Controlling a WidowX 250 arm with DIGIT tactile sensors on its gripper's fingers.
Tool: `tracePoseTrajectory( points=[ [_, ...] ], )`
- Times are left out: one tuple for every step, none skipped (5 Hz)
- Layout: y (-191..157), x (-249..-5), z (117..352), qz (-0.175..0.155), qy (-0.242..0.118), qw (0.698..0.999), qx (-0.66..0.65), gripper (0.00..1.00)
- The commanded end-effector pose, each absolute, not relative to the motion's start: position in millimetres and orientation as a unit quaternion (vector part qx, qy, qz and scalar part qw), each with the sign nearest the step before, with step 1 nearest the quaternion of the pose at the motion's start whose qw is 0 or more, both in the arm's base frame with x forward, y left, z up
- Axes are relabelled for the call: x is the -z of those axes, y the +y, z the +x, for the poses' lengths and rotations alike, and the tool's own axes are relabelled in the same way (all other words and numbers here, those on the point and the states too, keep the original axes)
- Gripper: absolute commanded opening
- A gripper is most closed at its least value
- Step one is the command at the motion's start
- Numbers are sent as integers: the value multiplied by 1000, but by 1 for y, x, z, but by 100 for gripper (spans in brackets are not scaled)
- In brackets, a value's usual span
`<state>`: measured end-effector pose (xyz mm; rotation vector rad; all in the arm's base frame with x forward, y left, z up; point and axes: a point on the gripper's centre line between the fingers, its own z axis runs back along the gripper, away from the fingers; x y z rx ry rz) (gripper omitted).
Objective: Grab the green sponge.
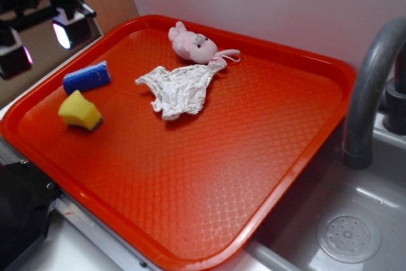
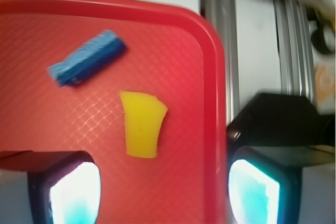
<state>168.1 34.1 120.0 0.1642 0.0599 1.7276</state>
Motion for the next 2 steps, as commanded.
tracePoseTrajectory(
  points=[
    [39,-84,171,72,-2,553,-830,100],
    [42,-72,172,76,-26,577,-813,100]
  ],
)
